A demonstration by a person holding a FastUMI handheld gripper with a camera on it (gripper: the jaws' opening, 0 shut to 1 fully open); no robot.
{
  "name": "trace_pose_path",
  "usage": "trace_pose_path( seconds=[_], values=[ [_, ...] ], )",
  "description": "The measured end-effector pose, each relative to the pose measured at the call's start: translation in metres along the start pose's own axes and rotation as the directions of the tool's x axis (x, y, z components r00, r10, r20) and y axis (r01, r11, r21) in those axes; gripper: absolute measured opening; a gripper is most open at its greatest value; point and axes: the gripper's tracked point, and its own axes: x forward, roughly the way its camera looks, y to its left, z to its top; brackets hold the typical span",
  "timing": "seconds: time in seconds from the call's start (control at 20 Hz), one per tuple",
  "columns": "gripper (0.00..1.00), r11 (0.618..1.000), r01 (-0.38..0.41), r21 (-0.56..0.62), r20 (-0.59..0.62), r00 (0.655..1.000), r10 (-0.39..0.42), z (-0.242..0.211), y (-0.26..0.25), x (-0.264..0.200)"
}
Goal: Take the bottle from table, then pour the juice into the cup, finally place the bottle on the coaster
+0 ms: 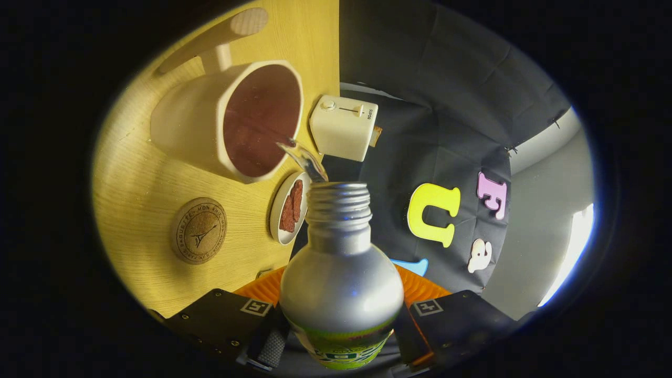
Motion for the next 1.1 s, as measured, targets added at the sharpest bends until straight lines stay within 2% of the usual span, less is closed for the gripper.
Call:
trace_pose_path(
  seconds=[1.1],
  values=[
    [0.82,0.991,-0.034,-0.127,-0.018,0.999,0.032,-0.016,-0.001,0.003]
  ],
)
